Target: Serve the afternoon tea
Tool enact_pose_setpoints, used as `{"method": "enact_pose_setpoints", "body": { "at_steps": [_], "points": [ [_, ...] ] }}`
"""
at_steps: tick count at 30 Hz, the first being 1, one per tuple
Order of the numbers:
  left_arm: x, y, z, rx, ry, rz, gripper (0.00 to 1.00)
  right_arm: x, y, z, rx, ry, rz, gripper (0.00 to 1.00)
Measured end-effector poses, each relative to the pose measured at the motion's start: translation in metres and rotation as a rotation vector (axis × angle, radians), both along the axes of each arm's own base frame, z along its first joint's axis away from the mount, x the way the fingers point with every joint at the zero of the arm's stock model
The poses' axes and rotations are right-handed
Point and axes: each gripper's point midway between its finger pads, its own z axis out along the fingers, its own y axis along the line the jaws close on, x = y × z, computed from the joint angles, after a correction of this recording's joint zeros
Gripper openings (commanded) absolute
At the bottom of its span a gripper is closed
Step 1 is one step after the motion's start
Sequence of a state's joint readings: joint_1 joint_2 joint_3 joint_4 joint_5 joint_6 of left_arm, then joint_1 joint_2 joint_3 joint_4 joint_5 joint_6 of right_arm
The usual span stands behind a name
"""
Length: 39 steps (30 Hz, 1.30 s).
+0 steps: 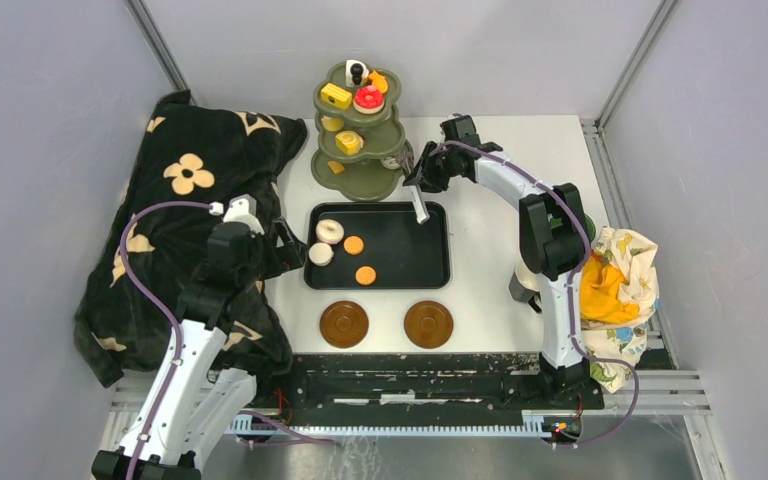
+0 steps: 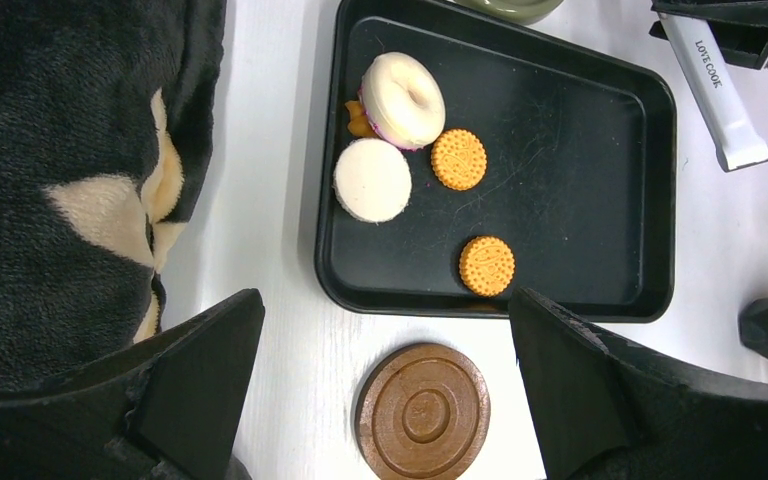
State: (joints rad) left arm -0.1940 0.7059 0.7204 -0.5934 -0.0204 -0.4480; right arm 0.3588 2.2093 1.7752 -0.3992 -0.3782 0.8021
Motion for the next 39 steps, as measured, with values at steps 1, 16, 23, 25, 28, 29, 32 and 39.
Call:
{"method": "enact_pose_setpoints", "body": {
  "at_steps": [1, 16, 23, 25, 28, 29, 32, 39],
  "points": [
    [0.000, 0.000, 0.000, 0.000, 0.001, 0.000, 0.99, 0.000, 0.000, -0.001, 0.002, 0.005, -0.002, 0.12],
    [0.000, 0.000, -0.001, 0.002, 0.005, 0.001, 0.99, 0.002, 0.002, -0.007, 0.017, 0.012, -0.011, 0.42],
    [0.000, 0.000, -0.004, 0.004, 0.016, 0.001, 0.99, -0.005, 0.003, -0.019, 0.026, 0.030, 0.002, 0.46],
    [0.000, 0.000, -0.004, 0.004, 0.016, 0.001, 0.99, -0.007, 0.003, -0.022, 0.026, 0.036, 0.004, 0.46],
    [0.001, 0.000, -0.004, 0.004, 0.018, 0.001, 0.99, -0.009, 0.002, -0.024, 0.026, 0.040, 0.004, 0.46],
    [0.001, 0.000, -0.004, 0.004, 0.018, 0.001, 0.99, -0.009, 0.002, -0.024, 0.025, 0.041, 0.004, 0.46],
    [0.000, 0.000, -0.004, 0.004, 0.016, 0.001, 0.99, -0.011, 0.001, -0.023, 0.025, 0.040, 0.005, 0.47],
    [0.000, 0.000, -0.002, 0.002, 0.009, 0.001, 0.99, -0.016, -0.001, -0.002, 0.032, 0.008, 0.010, 0.47]
  ]
}}
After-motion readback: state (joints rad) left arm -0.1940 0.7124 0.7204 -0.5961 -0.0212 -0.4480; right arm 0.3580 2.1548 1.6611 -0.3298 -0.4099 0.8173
